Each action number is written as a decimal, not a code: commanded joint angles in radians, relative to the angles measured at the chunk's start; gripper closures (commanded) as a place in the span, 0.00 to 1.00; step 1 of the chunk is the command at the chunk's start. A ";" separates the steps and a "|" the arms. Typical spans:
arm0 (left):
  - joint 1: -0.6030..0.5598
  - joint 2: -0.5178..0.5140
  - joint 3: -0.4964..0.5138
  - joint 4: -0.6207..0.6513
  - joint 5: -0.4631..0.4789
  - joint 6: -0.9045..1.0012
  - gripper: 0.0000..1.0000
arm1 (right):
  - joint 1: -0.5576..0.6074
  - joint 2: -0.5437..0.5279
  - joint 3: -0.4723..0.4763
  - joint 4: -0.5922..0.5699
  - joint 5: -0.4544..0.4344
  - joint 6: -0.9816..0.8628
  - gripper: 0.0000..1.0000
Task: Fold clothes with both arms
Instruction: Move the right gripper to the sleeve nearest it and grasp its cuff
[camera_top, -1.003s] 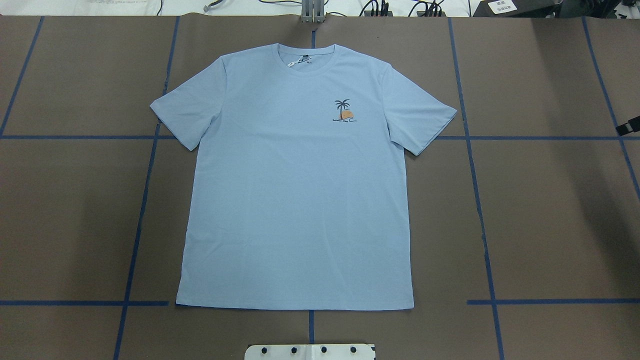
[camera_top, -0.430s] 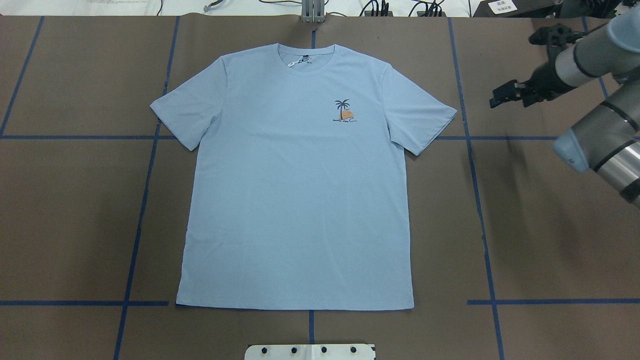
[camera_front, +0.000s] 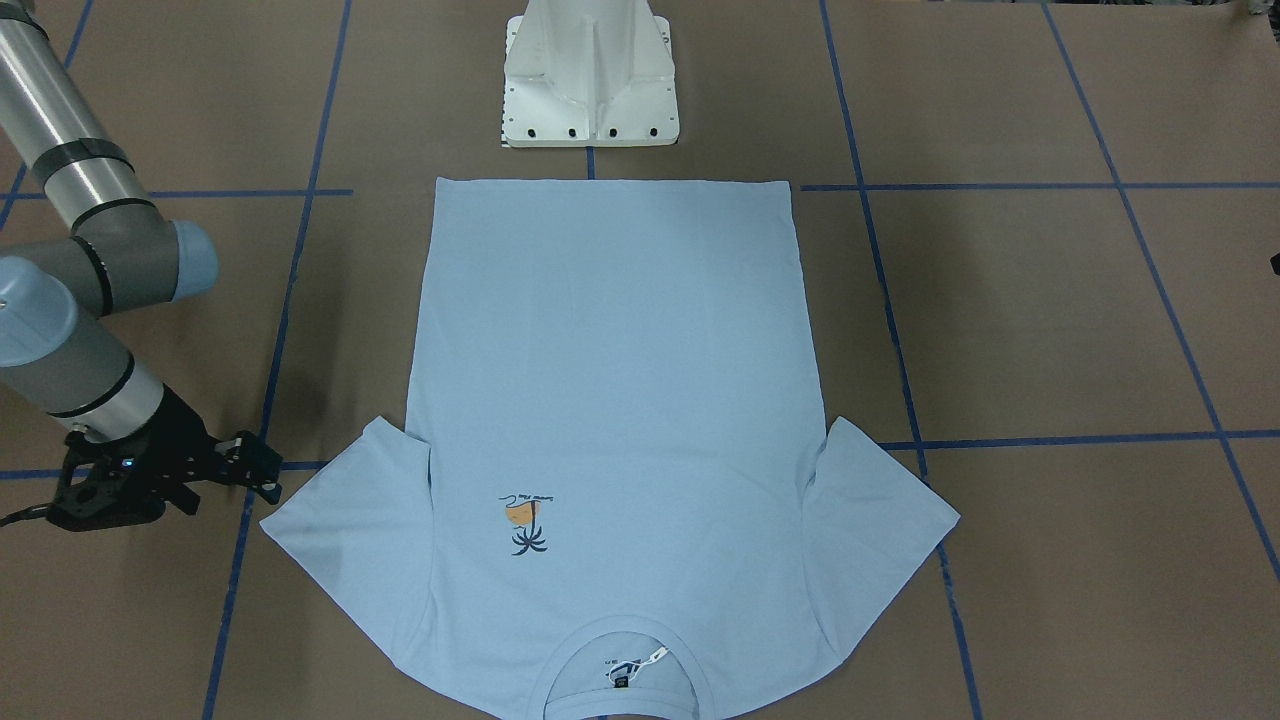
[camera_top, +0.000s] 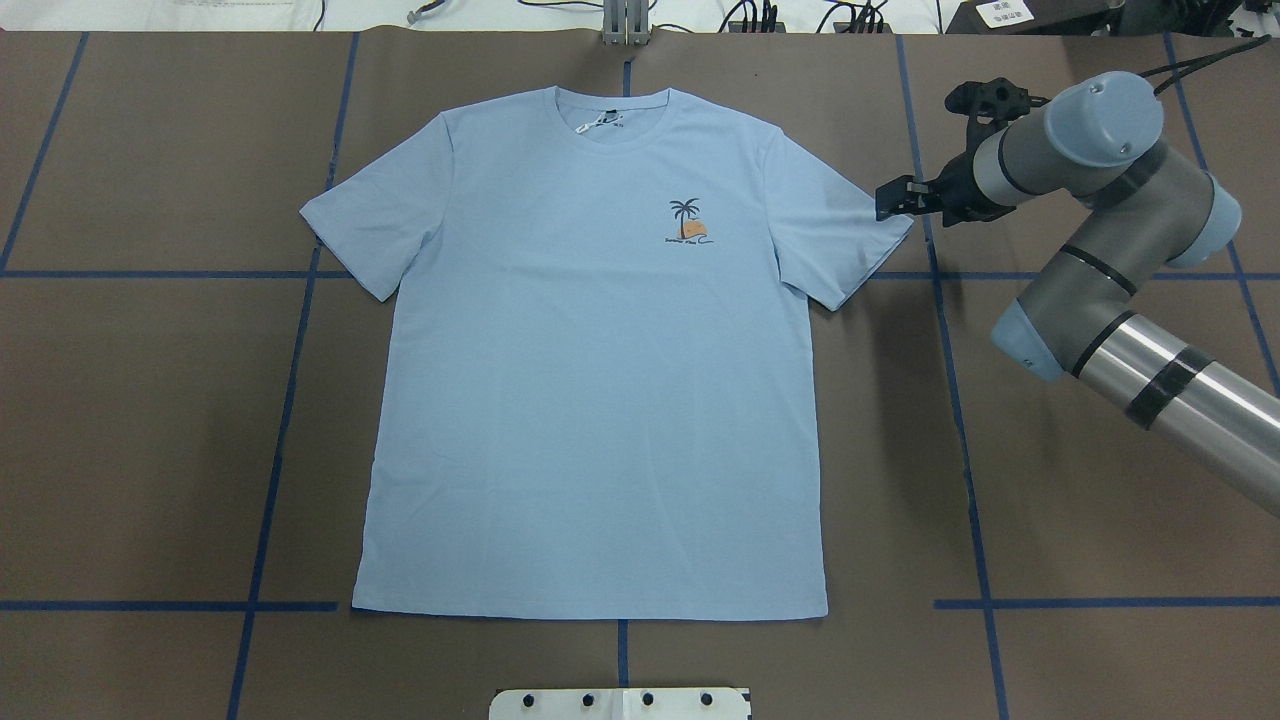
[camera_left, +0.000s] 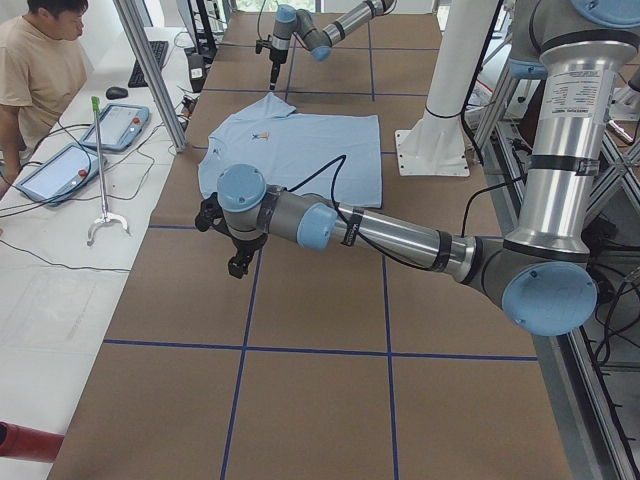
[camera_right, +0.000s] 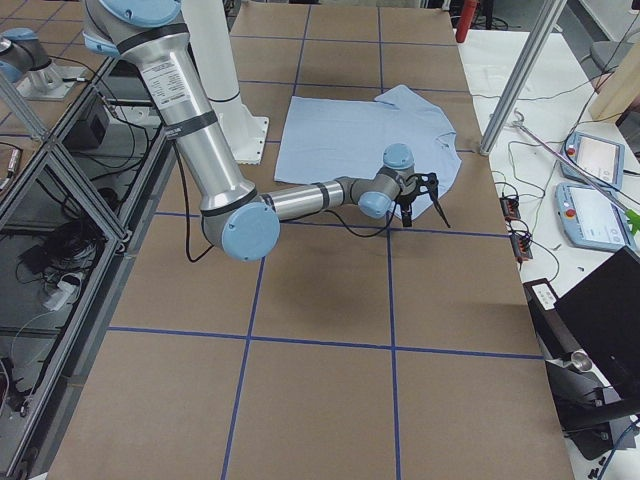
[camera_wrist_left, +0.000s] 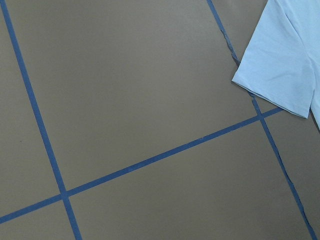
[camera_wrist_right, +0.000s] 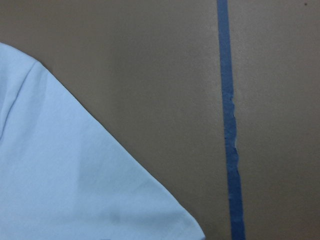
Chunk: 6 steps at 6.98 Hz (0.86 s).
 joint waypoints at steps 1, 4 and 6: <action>0.000 0.003 -0.002 -0.001 0.000 0.001 0.00 | -0.018 0.024 -0.048 0.045 -0.046 0.046 0.21; 0.000 0.010 -0.010 -0.001 0.000 -0.001 0.00 | -0.016 0.013 -0.059 0.045 -0.046 0.047 0.93; 0.000 0.010 -0.016 -0.001 -0.002 -0.002 0.00 | -0.013 0.011 -0.054 0.045 -0.042 0.052 1.00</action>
